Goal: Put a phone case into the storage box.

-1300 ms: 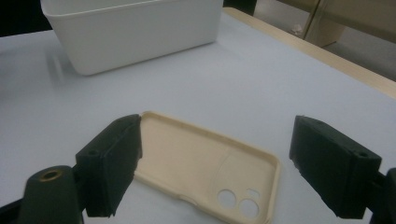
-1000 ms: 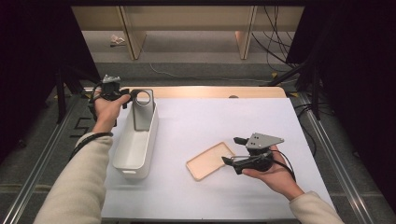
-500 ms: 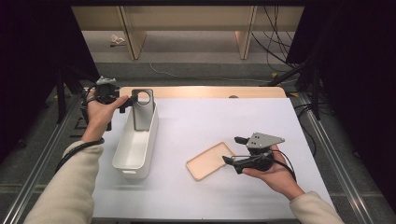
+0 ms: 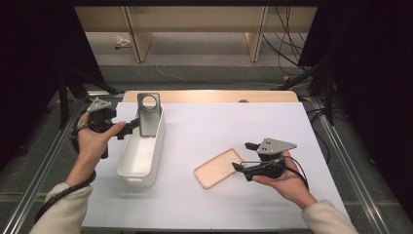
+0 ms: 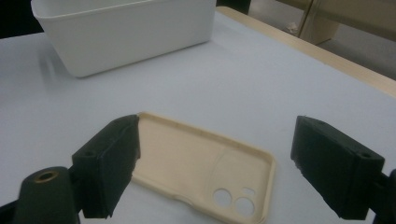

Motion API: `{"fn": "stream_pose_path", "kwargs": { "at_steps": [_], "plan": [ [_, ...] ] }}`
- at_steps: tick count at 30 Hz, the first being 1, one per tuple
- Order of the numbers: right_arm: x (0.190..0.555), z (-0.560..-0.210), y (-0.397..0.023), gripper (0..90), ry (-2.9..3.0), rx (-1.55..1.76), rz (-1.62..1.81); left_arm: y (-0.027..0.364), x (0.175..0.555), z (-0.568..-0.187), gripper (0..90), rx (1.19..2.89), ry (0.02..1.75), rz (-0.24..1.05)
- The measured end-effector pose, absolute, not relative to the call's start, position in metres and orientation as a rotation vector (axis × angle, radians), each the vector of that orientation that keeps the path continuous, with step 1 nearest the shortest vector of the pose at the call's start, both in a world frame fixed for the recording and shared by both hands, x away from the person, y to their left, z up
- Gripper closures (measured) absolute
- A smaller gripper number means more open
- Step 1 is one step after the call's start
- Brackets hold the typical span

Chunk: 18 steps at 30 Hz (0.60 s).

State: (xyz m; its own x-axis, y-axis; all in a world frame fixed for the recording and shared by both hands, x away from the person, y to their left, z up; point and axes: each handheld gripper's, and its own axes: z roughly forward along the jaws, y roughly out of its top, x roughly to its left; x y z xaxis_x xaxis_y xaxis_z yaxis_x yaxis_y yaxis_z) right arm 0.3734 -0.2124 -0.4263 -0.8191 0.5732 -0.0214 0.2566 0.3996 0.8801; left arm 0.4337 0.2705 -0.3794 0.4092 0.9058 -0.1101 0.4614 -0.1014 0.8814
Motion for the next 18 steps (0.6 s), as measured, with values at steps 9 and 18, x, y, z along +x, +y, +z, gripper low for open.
{"fn": "stream_pose_path", "kwargs": {
  "at_steps": [9,18],
  "plan": [
    [0.374,-0.427,-0.212,16.9,2.340,0.728,1.380,0.259,0.410,-0.399,0.0,1.726,1.167,0.556],
    [0.375,-0.426,-0.214,16.9,2.333,0.730,1.383,0.243,0.385,-0.404,0.0,1.742,1.118,0.558]
  ]
}}
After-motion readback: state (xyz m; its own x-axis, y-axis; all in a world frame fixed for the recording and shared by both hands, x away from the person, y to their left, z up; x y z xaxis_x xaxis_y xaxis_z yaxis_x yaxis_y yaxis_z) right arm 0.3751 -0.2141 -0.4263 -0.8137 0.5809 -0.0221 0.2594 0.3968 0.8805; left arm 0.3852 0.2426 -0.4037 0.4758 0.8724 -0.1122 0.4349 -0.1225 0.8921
